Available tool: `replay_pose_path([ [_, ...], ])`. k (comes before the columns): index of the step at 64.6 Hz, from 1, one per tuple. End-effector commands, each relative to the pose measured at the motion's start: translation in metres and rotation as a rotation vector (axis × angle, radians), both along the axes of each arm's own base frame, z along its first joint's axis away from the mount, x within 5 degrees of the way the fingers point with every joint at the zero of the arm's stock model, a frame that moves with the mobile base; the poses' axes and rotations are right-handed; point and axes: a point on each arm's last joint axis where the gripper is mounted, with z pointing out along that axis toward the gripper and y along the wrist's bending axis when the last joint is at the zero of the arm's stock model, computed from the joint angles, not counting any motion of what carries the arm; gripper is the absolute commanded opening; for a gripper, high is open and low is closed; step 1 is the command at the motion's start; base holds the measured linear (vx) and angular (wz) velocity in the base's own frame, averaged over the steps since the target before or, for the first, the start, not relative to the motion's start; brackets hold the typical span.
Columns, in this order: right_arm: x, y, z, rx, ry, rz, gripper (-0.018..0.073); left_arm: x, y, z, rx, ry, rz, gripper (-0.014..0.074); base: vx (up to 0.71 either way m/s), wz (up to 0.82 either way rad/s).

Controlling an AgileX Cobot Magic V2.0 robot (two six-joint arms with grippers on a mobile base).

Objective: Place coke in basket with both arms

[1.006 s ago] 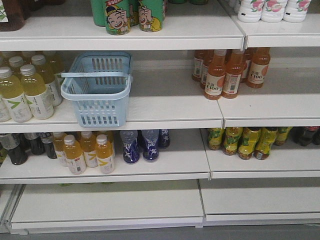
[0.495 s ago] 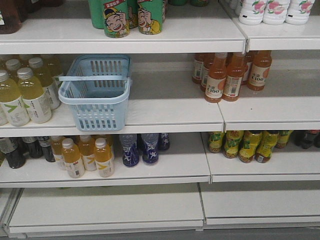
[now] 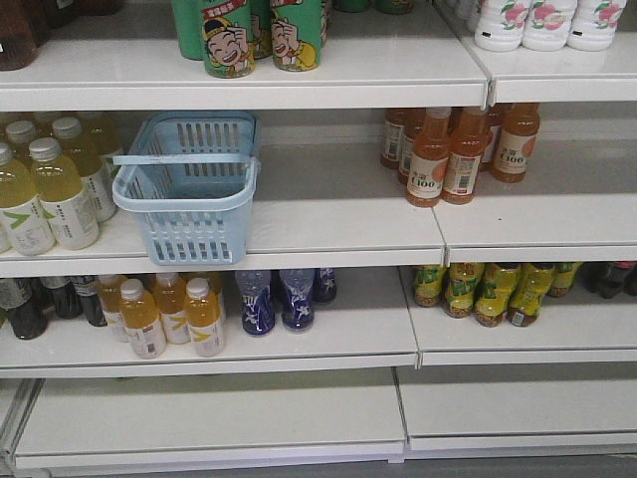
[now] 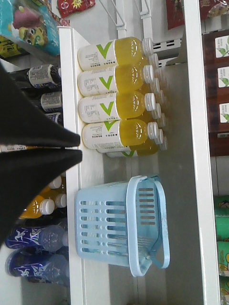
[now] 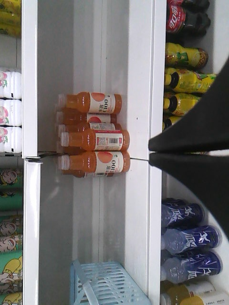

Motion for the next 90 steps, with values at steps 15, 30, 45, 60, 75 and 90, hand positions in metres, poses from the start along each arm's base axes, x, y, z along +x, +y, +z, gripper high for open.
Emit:
replay_pose_path([
  [15,0.0014,-0.0001,0.0037,-0.008,-0.050,-0.004,-0.0010,-0.0032,-0.0018,0.0194,0.004,-0.131,-0.019,-0.0006,0.02,0.00],
  [30,0.0014,-0.0001,0.0037,-0.008,-0.050,-0.004,-0.0010,-0.0032,-0.0018,0.0194,0.004,-0.131,-0.019,-0.0006,0.02,-0.01],
  [45,0.0014,-0.0001,0.0037,-0.008,-0.050,-0.004,-0.0010,-0.0032,-0.0018,0.0194,0.004,-0.131,-0.019,-0.0006,0.01,-0.01],
  [60,0.0014,-0.0001,0.0037,-0.008,-0.050,-0.004,-0.0010,-0.0032,-0.0018,0.0194,0.004,-0.131,-0.019,-0.0006,0.00,0.00],
  [75,0.0014,-0.0001,0.0037,-0.008,-0.050,-0.004,-0.0010,-0.0032,-0.0018,0.0194,0.004,-0.131,-0.019,-0.0006,0.00,0.00],
  [90,0.0014,-0.0001,0.0037,-0.008,-0.050,-0.004,-0.0010,-0.0032,-0.0018,0.0194,0.004,-0.131,-0.019,-0.0006,0.00,0.00],
])
